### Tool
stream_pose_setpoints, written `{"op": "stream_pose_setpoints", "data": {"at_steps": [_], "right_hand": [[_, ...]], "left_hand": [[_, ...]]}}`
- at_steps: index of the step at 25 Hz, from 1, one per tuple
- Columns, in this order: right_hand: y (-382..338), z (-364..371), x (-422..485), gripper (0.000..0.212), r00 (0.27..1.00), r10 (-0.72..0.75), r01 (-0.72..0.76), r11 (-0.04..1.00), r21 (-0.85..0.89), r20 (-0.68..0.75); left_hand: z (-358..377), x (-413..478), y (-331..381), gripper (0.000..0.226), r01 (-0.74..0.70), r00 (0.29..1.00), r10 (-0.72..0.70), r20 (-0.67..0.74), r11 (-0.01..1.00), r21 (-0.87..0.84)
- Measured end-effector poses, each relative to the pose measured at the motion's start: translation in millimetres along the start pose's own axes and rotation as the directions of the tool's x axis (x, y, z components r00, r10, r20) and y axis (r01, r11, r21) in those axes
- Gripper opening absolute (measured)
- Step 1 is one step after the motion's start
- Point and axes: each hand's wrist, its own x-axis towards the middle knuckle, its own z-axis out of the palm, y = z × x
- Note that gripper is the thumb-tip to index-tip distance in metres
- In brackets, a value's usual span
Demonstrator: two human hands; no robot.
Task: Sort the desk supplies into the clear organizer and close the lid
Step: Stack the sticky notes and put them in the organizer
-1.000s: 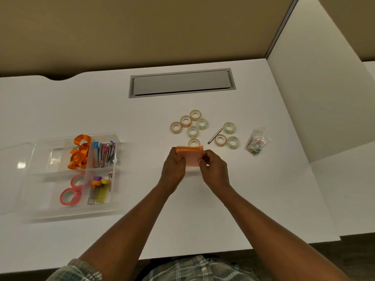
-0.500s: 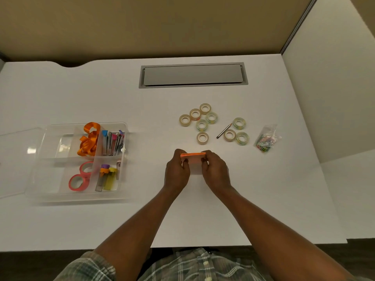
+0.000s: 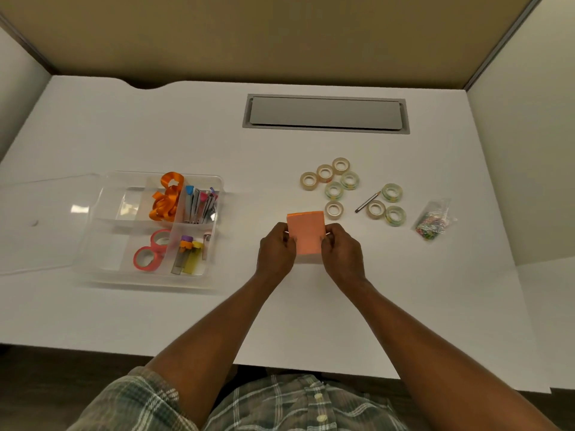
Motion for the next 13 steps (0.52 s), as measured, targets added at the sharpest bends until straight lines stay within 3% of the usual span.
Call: {"op": "stream_pose_setpoints", "data": {"at_steps": [4, 13], "right_hand": [[-37.0, 23.3, 4.4, 0.021, 1.0, -0.012, 0.01, 0.999, 0.046, 0.027], [-154.3, 110.0, 11.3, 0.028, 0.964, -0.134, 0.125, 0.991, 0.053, 0.231]], "left_hand": [[-40.1, 12.5, -11.8, 0.021, 0.058, 0.996, -0.06, -0.068, 0.998, -0.037], [-169.0, 42.7, -67.1, 0.021, 0.145, 0.956, -0.16, -0.247, 0.986, -0.076]]}}
